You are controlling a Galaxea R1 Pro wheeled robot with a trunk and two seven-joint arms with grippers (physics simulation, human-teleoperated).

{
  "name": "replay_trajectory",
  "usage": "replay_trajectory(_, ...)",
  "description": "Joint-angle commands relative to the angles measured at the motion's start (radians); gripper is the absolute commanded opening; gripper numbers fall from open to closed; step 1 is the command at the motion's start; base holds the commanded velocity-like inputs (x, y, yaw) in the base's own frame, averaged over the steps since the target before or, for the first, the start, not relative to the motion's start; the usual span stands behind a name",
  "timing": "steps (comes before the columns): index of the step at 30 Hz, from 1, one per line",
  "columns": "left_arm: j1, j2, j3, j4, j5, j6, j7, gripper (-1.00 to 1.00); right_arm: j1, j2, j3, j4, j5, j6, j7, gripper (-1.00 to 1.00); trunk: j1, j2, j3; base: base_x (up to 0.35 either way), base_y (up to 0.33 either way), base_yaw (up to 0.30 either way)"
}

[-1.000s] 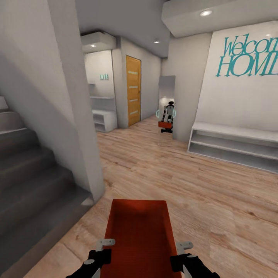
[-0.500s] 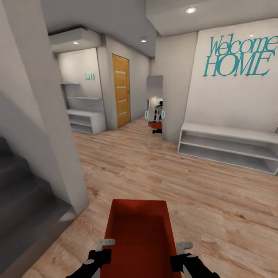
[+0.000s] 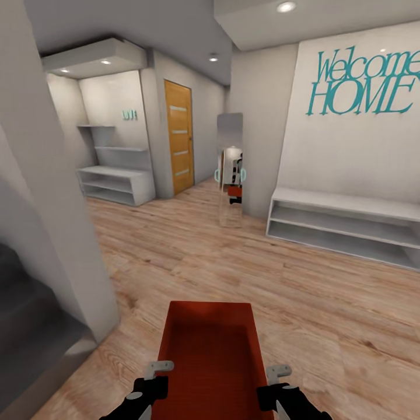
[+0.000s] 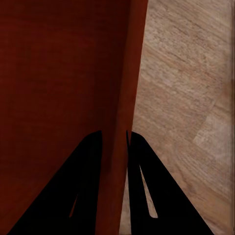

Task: Move the two storage containers from the living room to the garage. In the garage, place one container on the floor and stack the other container on top of it (either order is fine).

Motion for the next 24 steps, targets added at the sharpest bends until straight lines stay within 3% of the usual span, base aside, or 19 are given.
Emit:
replay_trajectory(1, -0.001, 0.022, -0.027, 0.000, 0.005, -0.003, -0.026, -1.00, 0.000, -0.002, 0.024, -0.001, -0.019, 0.006, 0.070, -1.00, 0.000, 0.000, -0.001, 0.312, -0.166, 0.000)
replay_trajectory(24, -0.001, 0.022, -0.027, -0.001, 0.006, -0.003, -0.026, -1.00, 0.000, -0.002, 0.024, -0.001, -0.019, 0.006, 0.070, -1.00, 0.000, 0.000, -0.001, 0.316, -0.123, 0.000)
